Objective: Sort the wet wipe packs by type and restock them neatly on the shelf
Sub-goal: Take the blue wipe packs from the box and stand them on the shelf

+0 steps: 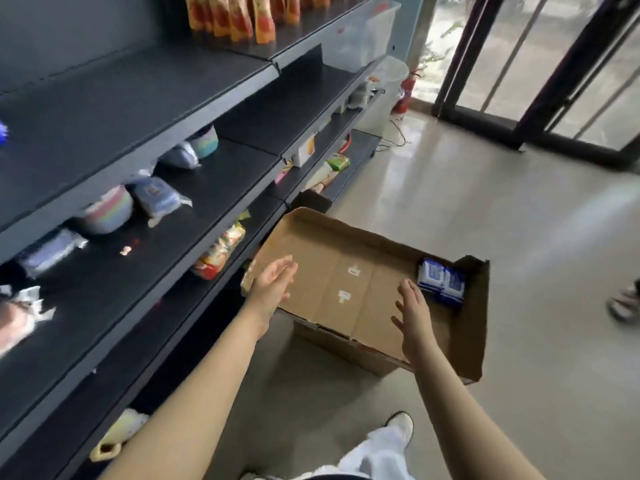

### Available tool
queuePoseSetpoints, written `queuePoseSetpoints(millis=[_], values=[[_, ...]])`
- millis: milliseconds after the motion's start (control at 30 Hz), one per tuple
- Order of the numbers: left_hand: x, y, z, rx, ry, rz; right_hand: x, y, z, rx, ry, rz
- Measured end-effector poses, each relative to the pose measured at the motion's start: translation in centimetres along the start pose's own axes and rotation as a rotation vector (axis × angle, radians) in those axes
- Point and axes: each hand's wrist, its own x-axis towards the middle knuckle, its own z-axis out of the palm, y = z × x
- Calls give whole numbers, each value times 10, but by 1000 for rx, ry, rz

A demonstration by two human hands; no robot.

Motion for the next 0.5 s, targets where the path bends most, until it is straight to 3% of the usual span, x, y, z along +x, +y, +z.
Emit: queuePoseSetpoints(millis=[267,500], values=[[60,-41,165,46,-46,-210,103,25,-134,-24,68,209],[125,-95,259,167,-92,-407,204,69,-199,10,142,405]])
